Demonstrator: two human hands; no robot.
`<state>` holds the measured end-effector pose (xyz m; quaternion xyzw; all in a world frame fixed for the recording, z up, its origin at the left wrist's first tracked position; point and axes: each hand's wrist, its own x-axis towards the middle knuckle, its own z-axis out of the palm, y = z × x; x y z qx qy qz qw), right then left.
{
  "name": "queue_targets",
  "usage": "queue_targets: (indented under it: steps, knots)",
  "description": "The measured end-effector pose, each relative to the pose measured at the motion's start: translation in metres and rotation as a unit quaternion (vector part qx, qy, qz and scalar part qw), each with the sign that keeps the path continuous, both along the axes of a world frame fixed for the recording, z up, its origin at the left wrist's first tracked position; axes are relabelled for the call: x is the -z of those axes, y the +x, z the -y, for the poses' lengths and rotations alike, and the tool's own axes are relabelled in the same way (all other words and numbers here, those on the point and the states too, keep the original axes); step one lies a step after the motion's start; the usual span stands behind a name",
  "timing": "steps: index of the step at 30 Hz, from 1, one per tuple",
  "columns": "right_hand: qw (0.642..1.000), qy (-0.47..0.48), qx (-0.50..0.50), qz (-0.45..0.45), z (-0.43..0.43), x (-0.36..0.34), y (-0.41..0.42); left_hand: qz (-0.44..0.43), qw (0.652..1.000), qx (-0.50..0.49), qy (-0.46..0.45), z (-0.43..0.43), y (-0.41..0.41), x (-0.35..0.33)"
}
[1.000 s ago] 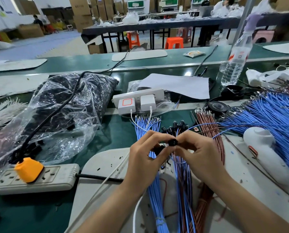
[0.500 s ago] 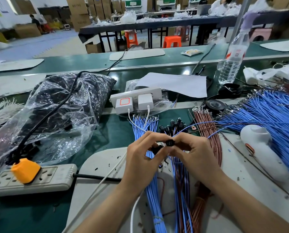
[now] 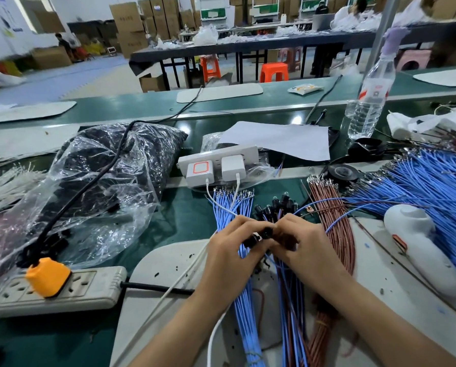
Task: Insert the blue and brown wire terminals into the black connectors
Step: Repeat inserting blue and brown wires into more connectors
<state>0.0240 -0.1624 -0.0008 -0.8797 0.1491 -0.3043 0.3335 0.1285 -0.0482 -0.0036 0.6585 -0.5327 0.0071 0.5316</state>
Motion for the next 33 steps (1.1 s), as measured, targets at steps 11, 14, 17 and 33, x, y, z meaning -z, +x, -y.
queue_targets:
  steps: [11, 14, 17, 33]
  knots:
    - [0.995, -0.002, 0.094, -0.044, 0.051, -0.056, 0.057, -0.211, 0.976, 0.054, -0.015, 0.0, 0.007, 0.004]
    - [0.985, -0.046, 0.096, -0.138, 0.067, -0.059, 0.087, -0.253, 0.966, 0.057, -0.022, 0.001, 0.009, 0.007]
    - [0.973, -0.071, 0.102, -0.194, 0.073, -0.049, 0.113, -0.26, 0.964, 0.057, -0.016, 0.001, 0.01, 0.008]
    - [0.915, -0.129, 0.188, -0.333, 0.081, -0.013, 0.166, -0.344, 0.935, 0.075, -0.034, 0.0, 0.012, 0.006]
